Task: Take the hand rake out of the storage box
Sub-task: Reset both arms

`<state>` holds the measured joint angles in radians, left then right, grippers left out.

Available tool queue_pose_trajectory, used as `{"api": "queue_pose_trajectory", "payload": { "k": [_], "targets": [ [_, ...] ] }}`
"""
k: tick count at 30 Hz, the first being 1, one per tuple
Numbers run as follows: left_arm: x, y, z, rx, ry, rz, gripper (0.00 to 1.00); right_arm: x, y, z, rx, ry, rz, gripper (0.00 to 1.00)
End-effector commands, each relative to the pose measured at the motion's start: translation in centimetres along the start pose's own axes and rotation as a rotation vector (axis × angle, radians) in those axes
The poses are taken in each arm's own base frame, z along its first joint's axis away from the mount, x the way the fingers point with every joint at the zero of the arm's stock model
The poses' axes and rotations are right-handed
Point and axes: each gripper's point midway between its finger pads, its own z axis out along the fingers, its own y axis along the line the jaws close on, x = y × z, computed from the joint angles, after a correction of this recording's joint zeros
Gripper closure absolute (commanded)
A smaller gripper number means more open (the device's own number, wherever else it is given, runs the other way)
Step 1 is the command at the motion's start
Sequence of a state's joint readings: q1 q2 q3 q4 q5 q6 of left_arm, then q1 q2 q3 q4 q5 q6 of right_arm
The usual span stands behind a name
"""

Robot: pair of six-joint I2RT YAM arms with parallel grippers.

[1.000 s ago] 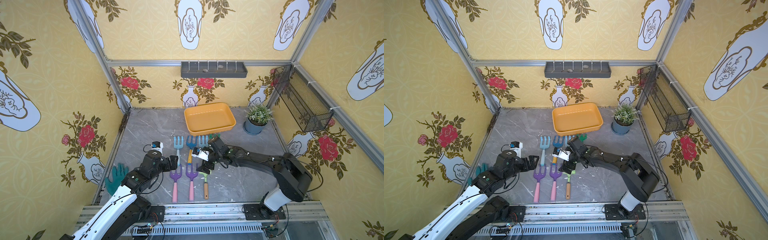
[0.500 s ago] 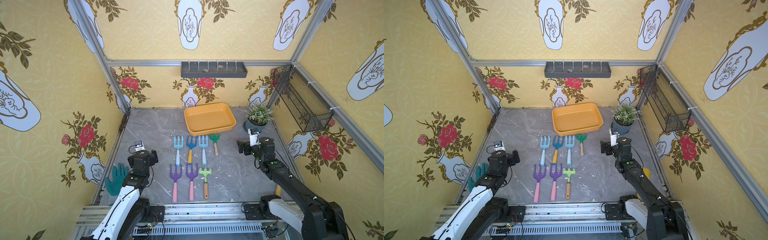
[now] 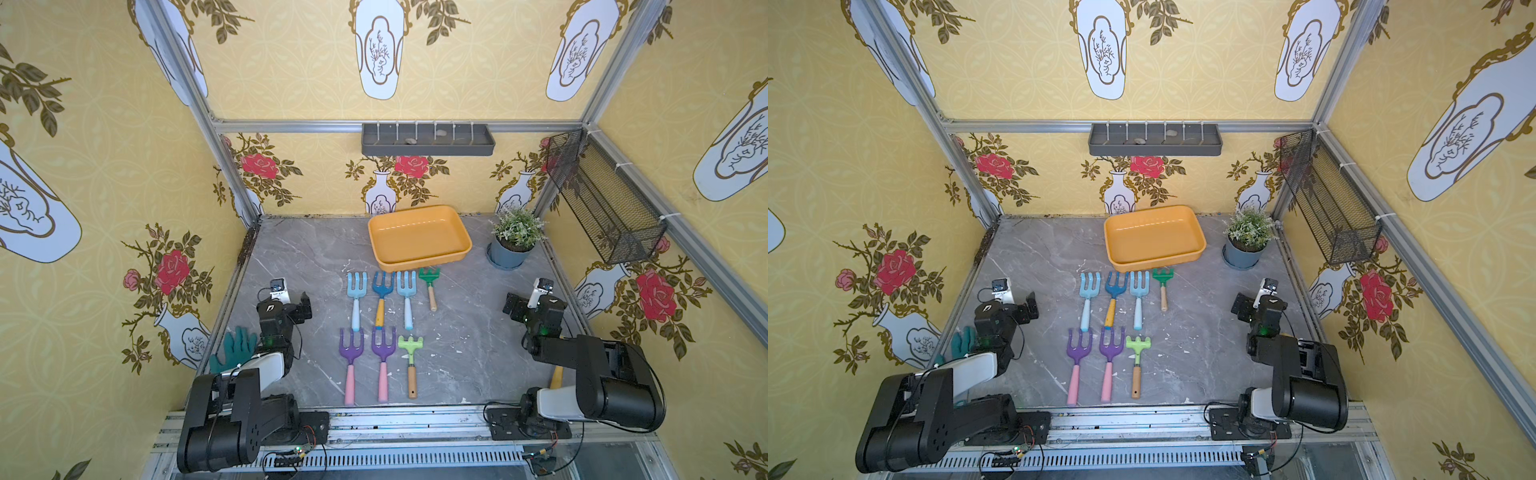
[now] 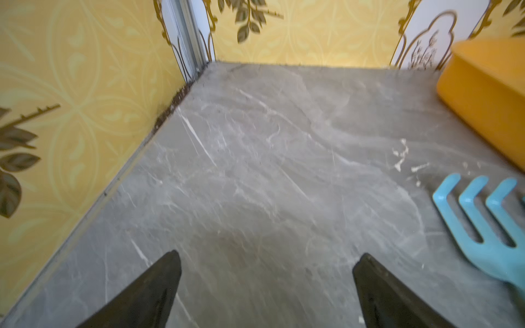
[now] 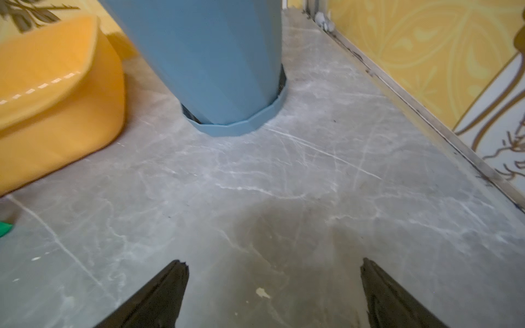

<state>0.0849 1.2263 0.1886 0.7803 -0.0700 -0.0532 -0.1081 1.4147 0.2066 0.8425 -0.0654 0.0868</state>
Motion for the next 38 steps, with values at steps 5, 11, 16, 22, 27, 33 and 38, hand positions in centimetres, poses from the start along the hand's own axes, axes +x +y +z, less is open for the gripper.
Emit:
{"api": "queue_pose_trajectory", "payload": {
  "k": [5,11,16,22,27,33,38],
  "targets": [
    [-1.4,-3.5,-0.3,0.076,-0.119,0.141,0.0,-2.3,1.6,-0.4,-0.04,-0.125,-0.068,0.02],
    [-1.2,-2.8,-0.1,0.059,-0.093,0.111,0.0,-2.5,1.6,-0.5,-0.043,-0.14,-0.065,0.03],
    [-1.4,-2.7,-0.4,0.056,-0.104,0.109,0.0,-2.5,1.6,-0.5,-0.046,-0.141,-0.065,0.03],
    [-1.4,-2.7,-0.4,0.056,-0.106,0.109,0.0,-2.6,1.6,-0.5,-0.047,-0.142,-0.065,0.02],
    [-1.4,-2.8,-0.4,0.058,-0.105,0.108,0.0,-2.5,1.6,-0.4,-0.053,-0.136,-0.061,0.02],
    [-1.4,-2.7,-0.3,0.056,-0.105,0.108,0.0,-2.5,1.6,-0.3,-0.055,-0.132,-0.061,0.03],
    [-1.4,-2.8,-0.3,0.058,-0.106,0.108,0.0,-2.5,1.4,-0.4,-0.078,-0.126,-0.044,0.02]
  ]
}}
